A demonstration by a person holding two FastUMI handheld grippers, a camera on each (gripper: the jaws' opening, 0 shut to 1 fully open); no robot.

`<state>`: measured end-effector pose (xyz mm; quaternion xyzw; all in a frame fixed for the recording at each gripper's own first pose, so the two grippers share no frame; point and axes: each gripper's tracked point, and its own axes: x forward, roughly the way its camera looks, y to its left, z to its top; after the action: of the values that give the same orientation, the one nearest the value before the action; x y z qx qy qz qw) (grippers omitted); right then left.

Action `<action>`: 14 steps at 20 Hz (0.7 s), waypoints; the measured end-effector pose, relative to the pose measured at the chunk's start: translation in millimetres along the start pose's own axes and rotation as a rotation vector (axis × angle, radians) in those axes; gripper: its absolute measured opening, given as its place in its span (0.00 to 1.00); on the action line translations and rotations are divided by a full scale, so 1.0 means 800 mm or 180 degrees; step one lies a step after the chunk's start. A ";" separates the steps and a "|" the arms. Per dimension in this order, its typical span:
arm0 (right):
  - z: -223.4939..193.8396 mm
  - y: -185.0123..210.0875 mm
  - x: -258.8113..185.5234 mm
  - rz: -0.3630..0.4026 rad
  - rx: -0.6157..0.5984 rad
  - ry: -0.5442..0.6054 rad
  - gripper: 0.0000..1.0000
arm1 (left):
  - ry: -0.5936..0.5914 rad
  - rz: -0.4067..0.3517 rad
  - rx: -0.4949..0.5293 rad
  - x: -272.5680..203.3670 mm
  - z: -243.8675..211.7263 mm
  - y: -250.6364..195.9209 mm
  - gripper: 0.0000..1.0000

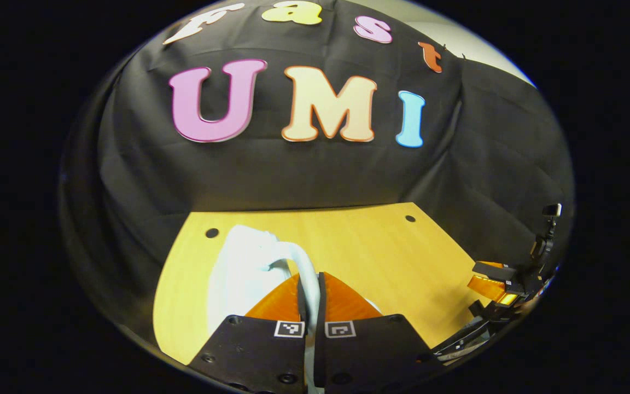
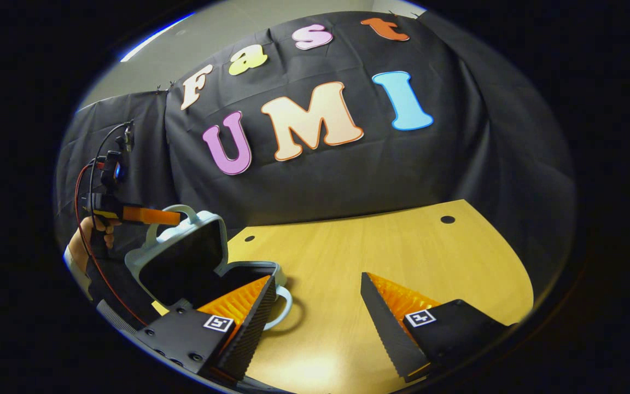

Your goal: First open the suitcase, pack the skin care products into it, and then close the suitcase.

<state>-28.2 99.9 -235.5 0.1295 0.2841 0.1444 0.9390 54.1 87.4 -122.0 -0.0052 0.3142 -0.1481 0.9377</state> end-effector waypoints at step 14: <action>0.010 -0.116 -0.051 -0.0318 0.0014 -0.0071 0.98 | 0.0448 0.0096 -0.0030 0.147 -0.146 -0.130 0.01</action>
<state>-37.7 -1.0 -239.3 0.1187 0.2800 0.0953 0.9478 45.6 -34.8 -274.1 0.0055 0.3801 -0.1325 0.9154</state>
